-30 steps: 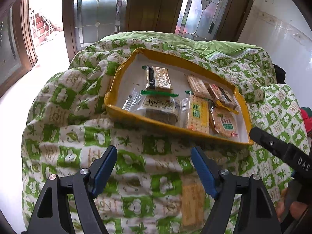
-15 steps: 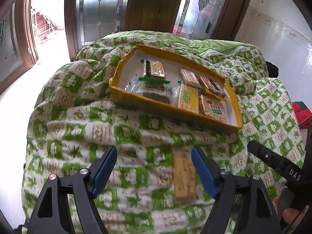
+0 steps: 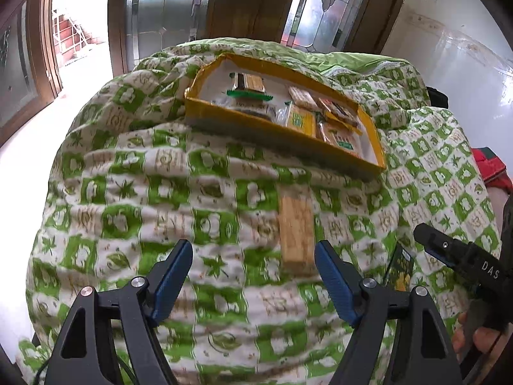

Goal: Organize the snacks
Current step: 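Withdraw both tools from the tray toward the packs left on the quilt, then close left gripper on the tan cracker pack while right tool approaches the dark green bag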

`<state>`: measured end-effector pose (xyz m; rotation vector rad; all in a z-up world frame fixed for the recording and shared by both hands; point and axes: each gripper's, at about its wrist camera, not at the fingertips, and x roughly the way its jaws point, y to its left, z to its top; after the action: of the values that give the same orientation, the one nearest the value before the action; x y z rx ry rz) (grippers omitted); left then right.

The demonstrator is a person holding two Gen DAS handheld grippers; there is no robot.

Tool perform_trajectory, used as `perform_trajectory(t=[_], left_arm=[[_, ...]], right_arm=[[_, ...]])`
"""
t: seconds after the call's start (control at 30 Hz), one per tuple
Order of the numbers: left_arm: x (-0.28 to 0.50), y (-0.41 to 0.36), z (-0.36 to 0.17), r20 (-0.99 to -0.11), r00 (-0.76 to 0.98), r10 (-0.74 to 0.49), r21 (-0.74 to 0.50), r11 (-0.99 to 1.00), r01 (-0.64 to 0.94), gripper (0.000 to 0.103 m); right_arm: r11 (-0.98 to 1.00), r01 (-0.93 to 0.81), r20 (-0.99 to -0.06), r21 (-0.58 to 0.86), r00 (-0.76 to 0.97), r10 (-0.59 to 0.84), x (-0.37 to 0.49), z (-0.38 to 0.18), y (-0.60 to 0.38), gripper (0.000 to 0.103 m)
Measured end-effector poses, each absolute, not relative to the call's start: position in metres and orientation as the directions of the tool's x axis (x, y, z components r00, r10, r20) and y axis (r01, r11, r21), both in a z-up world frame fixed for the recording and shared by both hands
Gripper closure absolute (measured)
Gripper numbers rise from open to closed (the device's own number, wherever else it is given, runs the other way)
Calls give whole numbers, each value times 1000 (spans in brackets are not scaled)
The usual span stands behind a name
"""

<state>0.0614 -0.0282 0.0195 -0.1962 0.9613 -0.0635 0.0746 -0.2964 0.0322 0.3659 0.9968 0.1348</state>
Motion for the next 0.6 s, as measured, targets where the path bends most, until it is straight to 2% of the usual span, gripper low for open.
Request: perform_trajectory(t=[0.6], left_arm=[[64,-46,3,-833,535,-136,-158,987,5,22]], right_arm=[[919,133,-867,370,406,290,62,12,-298,28]])
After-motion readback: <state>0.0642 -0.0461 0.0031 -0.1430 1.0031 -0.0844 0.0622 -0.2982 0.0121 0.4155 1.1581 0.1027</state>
